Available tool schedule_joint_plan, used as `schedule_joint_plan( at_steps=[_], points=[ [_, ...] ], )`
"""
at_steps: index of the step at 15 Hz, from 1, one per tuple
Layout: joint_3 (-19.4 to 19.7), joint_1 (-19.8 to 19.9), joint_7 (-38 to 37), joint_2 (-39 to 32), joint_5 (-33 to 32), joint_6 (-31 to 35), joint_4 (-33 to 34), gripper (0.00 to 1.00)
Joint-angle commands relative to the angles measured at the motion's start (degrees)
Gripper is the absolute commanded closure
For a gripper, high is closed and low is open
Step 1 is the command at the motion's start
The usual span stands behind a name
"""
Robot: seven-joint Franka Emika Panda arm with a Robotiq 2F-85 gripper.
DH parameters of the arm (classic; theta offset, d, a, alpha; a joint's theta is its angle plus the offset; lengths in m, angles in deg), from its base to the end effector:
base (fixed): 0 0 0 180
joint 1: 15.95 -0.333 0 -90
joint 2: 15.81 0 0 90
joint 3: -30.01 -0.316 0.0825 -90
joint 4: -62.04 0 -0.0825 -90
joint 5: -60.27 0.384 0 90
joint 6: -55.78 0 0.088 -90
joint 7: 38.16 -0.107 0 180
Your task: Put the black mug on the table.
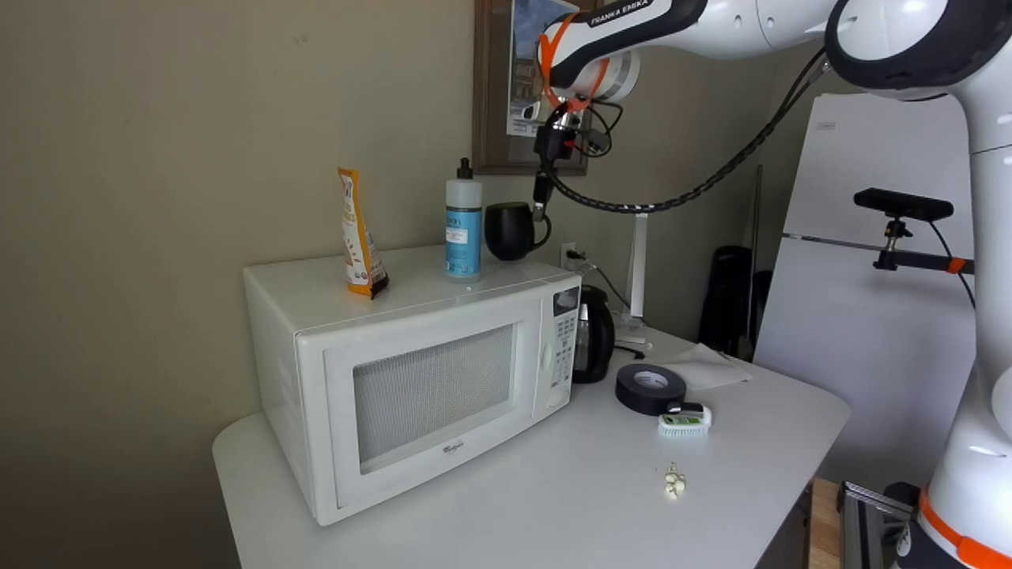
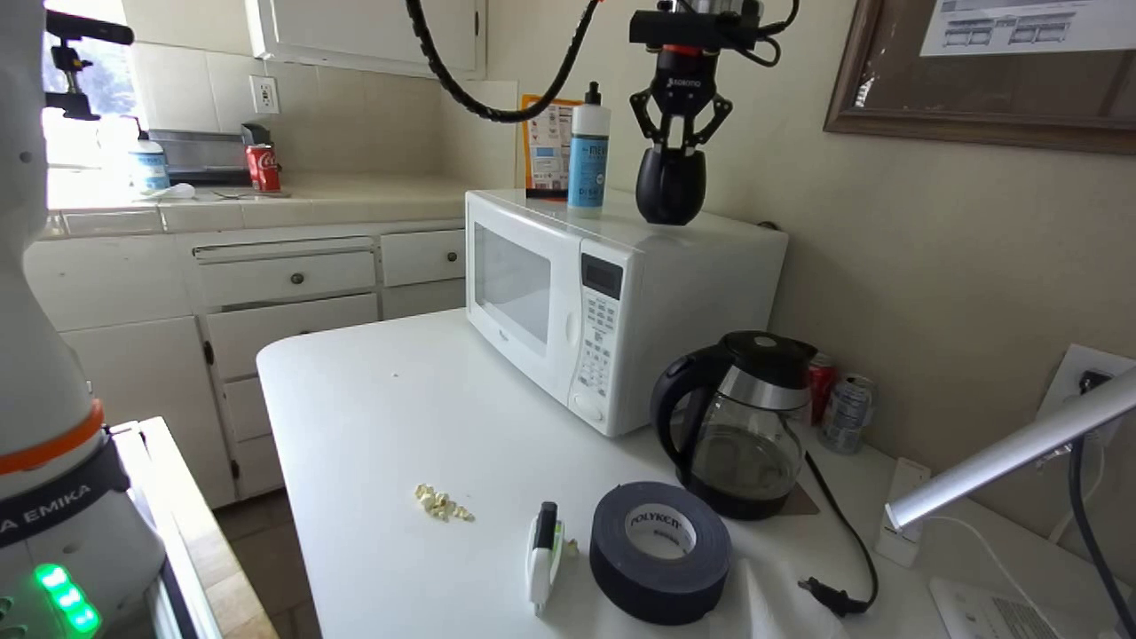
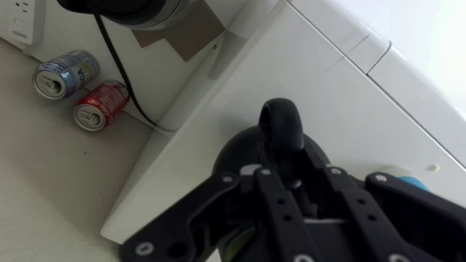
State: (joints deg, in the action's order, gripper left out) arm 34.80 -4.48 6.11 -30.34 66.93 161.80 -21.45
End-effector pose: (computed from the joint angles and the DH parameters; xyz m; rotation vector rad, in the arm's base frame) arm 0.6310 -0.1679 0.5534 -3.0356 -0.7248 -0.2631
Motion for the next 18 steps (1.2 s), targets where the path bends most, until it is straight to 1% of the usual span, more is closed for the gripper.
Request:
schedule_joint_plan(
  at_steps=[1,4,8,11,14,18],
  points=[
    [-0.1,0.7,4.8,10.9,0.9,3.7,-10.6,0.94],
    [1.3,0.5,7.9,16.4,1.1,2.4,-15.5,0.94],
    [4.0,-0.1,13.2,22.8,3.0,0.9,-22.1,0.94],
    [5.4,-1.1,17.4,26.7,2.4,-0.4,-27.3,0.94],
    [5.4,-2.5,20.8,30.3,1.0,-1.2,-33.6,0.94],
    [4.1,-5.2,23.2,33.7,-2.0,-1.7,-40.8,0.94]
  ],
)
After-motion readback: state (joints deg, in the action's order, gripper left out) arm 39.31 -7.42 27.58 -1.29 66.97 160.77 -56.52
